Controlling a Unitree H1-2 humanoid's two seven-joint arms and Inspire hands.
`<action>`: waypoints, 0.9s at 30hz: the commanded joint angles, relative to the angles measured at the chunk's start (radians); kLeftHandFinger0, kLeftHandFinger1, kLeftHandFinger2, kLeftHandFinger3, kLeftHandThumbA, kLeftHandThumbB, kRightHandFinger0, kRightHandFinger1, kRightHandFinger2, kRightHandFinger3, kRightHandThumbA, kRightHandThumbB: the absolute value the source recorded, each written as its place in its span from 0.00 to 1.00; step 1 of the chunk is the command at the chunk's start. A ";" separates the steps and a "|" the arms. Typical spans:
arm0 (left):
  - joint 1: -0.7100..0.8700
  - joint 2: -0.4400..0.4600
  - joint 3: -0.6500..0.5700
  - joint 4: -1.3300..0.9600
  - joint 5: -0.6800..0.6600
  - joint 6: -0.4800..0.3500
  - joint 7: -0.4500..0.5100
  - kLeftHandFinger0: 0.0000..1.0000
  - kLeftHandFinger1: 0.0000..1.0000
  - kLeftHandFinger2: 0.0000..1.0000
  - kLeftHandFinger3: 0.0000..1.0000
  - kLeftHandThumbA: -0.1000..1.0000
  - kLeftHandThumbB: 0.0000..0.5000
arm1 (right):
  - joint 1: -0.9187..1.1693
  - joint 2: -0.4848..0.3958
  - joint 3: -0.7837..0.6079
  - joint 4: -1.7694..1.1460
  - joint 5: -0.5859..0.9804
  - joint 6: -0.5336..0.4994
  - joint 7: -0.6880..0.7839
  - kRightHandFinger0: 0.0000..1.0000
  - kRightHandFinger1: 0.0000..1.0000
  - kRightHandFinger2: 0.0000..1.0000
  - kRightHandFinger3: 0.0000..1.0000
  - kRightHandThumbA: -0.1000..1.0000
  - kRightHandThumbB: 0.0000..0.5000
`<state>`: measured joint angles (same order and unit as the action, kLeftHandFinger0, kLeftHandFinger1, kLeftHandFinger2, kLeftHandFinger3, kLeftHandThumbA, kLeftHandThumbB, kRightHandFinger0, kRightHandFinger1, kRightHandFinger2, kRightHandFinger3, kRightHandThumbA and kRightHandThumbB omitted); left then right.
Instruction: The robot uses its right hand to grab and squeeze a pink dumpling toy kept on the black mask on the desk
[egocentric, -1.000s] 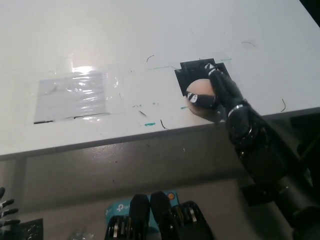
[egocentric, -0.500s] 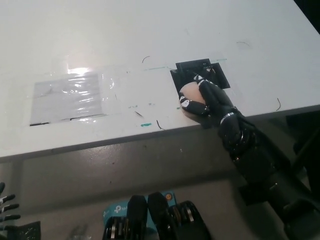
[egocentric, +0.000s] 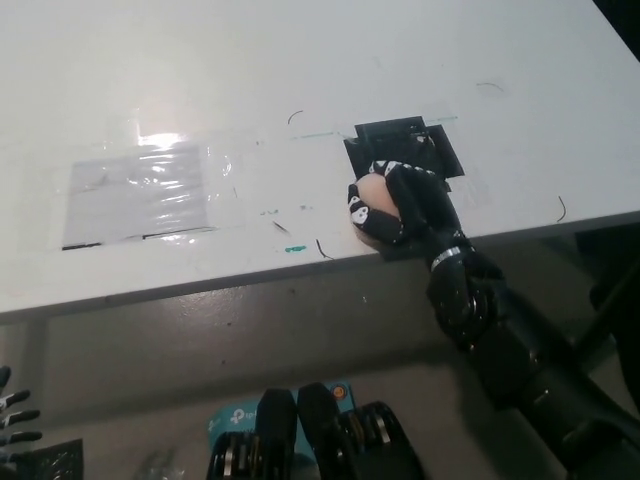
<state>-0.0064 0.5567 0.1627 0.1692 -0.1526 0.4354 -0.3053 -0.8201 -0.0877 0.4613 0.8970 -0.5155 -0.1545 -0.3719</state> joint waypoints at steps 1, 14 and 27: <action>0.004 0.026 0.011 -0.030 0.002 -0.012 -0.005 0.69 0.79 0.88 0.94 1.00 0.23 | -0.034 -0.011 -0.054 -0.051 -0.063 -0.263 -0.307 0.00 0.04 0.46 0.41 0.00 0.01; 0.002 0.022 0.016 -0.034 0.005 -0.011 -0.001 0.66 0.77 0.87 0.93 1.00 0.22 | -0.113 -0.082 -0.163 -0.240 -0.112 -0.312 -0.403 0.00 0.12 0.55 0.34 0.00 0.32; -0.026 0.032 0.020 -0.024 -0.001 -0.001 -0.010 0.66 0.79 0.89 0.94 1.00 0.25 | -0.107 -0.060 -0.133 -0.176 -0.120 -0.316 -0.424 0.00 0.00 0.36 0.14 0.00 0.52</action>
<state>-0.0148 0.5485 0.1694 0.1684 -0.1505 0.4377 -0.3056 -0.8755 -0.1480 0.3248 0.7312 -0.6220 -0.4124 -0.7371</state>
